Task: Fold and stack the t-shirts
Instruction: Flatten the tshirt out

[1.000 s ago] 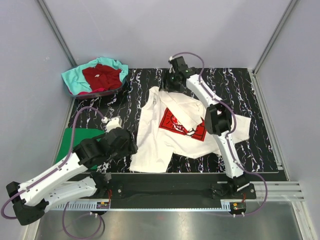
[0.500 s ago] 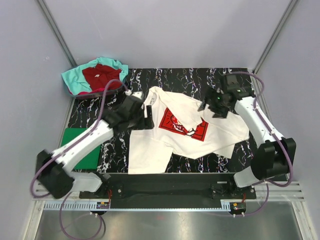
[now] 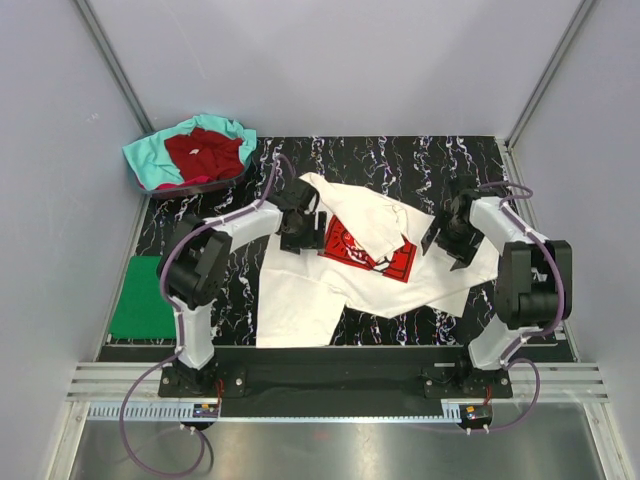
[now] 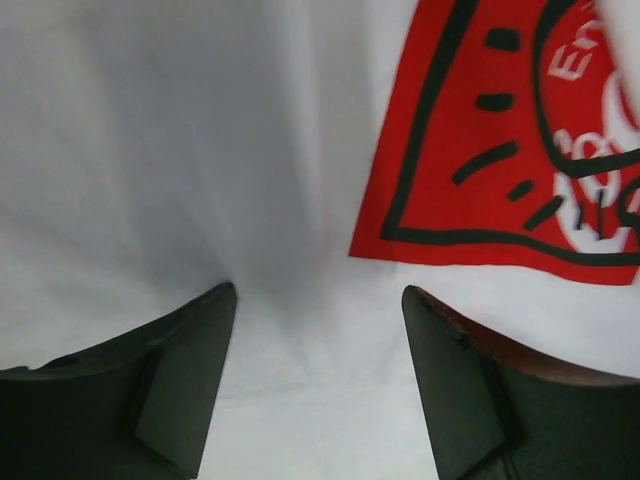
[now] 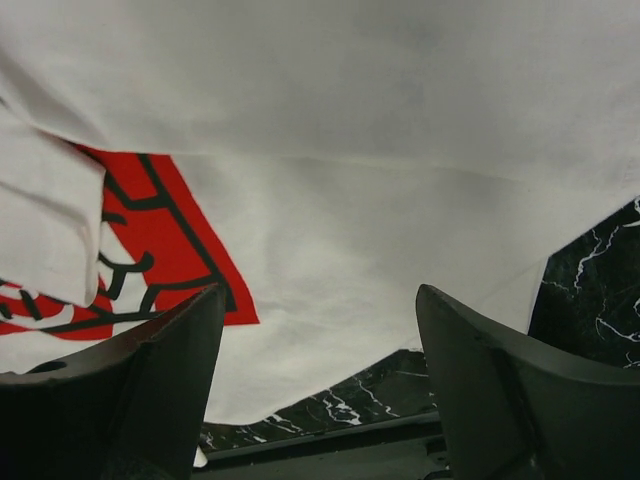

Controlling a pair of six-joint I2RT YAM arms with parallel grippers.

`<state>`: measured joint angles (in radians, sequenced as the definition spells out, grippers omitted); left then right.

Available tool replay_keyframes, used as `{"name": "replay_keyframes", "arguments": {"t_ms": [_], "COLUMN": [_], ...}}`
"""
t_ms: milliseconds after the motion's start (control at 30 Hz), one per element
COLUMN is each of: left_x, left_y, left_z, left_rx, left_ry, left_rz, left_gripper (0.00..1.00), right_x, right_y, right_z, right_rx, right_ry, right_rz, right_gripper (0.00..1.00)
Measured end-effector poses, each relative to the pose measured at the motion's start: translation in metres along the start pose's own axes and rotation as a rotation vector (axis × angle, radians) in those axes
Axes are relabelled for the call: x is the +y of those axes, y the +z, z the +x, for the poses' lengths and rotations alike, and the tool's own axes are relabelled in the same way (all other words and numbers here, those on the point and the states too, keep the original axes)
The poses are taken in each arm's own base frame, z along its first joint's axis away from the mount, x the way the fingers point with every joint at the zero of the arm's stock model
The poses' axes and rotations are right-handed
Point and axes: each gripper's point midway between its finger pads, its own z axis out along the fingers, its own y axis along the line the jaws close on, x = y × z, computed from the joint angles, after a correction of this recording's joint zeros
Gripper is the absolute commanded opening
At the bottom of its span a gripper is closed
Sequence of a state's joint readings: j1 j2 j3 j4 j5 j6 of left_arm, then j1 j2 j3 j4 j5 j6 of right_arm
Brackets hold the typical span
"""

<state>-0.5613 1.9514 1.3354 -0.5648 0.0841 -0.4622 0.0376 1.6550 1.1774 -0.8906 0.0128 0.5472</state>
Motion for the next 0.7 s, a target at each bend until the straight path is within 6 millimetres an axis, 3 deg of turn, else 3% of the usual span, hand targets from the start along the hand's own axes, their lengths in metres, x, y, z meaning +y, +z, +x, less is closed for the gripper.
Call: {"name": "replay_keyframes", "arguments": {"t_ms": [100, 300, 433, 700], "left_x": [0.001, 0.016, 0.03, 0.05], "left_y": [0.0, 0.003, 0.004, 0.01], "left_z": [-0.02, -0.038, -0.057, -0.102], "left_rx": [-0.043, -0.06, -0.083, -0.141], "left_ry": [-0.05, -0.156, -0.212, -0.271], "left_rz": [0.038, 0.064, 0.081, 0.091], "left_gripper": [0.74, 0.74, 0.74, 0.74], "right_x": [-0.006, -0.004, 0.016, 0.078], "right_y": [0.023, 0.058, 0.065, 0.081], "right_z": [0.001, -0.006, -0.041, -0.14], "right_rx": [0.027, 0.066, 0.027, -0.093], "right_ry": [0.0, -0.016, -0.053, -0.131], "right_rz": [0.046, 0.089, 0.081, 0.022], "right_gripper": [0.82, 0.82, 0.82, 0.88]}}
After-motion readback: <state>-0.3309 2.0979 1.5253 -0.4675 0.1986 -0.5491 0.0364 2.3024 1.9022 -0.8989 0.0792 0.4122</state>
